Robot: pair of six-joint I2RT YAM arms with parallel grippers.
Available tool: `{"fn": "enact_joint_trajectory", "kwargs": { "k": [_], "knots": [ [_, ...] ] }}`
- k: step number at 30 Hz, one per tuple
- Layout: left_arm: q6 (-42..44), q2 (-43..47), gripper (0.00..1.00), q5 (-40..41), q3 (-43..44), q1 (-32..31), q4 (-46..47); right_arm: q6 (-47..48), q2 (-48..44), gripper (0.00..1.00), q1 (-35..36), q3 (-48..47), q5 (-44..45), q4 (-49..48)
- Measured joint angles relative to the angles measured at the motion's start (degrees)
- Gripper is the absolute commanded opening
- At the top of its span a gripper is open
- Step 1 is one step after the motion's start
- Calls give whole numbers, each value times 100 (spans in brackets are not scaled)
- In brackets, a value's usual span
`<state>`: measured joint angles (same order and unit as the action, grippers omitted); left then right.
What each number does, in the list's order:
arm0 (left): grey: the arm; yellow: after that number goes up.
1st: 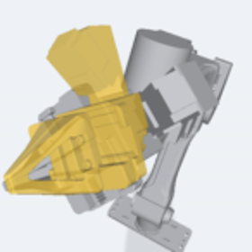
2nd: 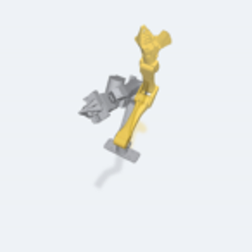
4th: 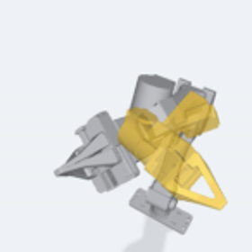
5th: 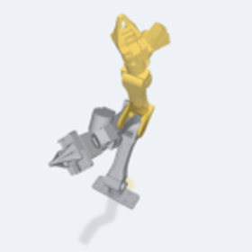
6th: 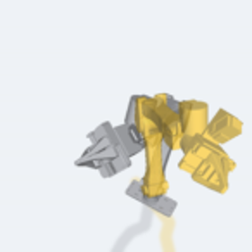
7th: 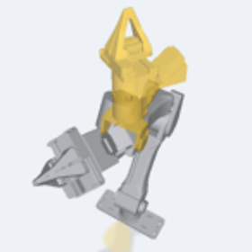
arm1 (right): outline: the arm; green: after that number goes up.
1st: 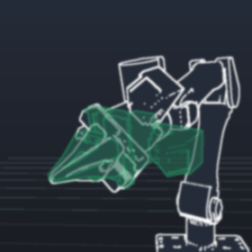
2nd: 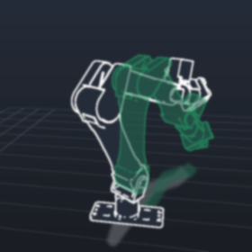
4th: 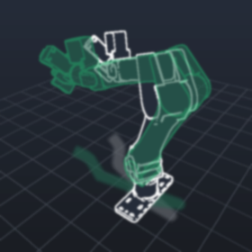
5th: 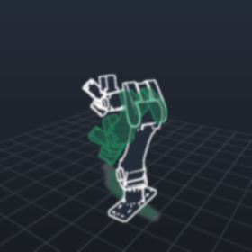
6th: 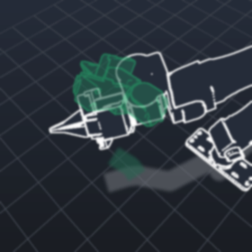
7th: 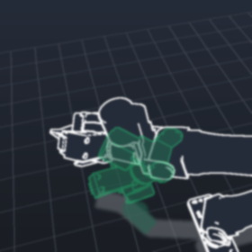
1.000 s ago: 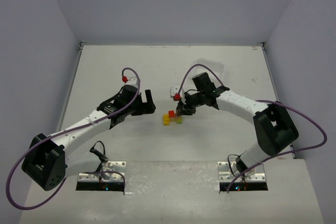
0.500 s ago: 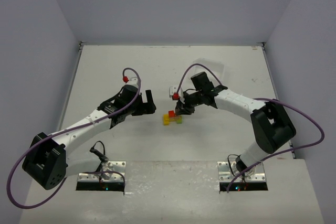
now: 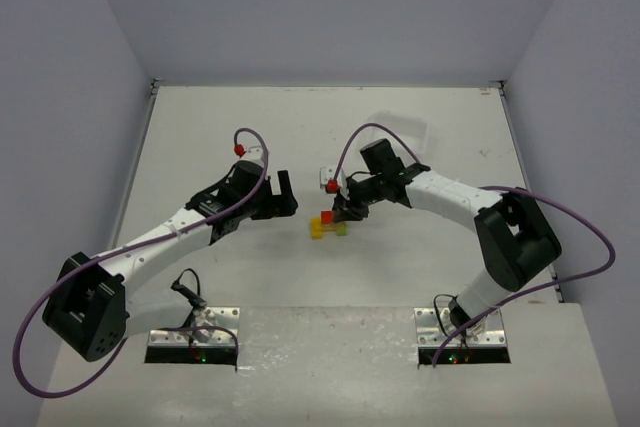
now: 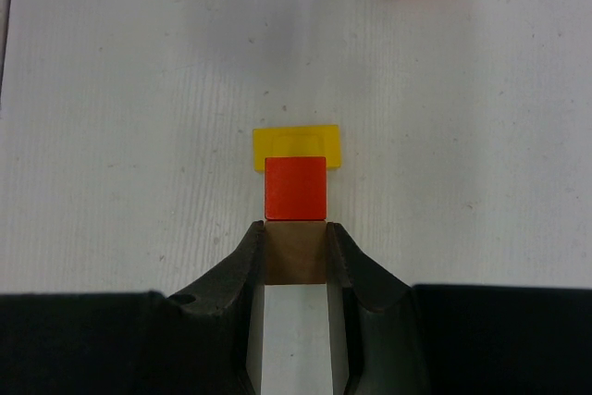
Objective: Build the wood block tower
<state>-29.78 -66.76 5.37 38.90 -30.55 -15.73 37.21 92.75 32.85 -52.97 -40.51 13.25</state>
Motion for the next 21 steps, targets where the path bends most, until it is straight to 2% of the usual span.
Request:
{"fn": "enact_joint_trajectory", "kwargs": {
  "k": [15,21],
  "knots": [
    [0,-12,100,4,6,0,3,4,35,27,36,0,99,-53],
    [0,-82,100,-4,12,0,-1,12,45,42,41,0,119,-63]
  ]
}}
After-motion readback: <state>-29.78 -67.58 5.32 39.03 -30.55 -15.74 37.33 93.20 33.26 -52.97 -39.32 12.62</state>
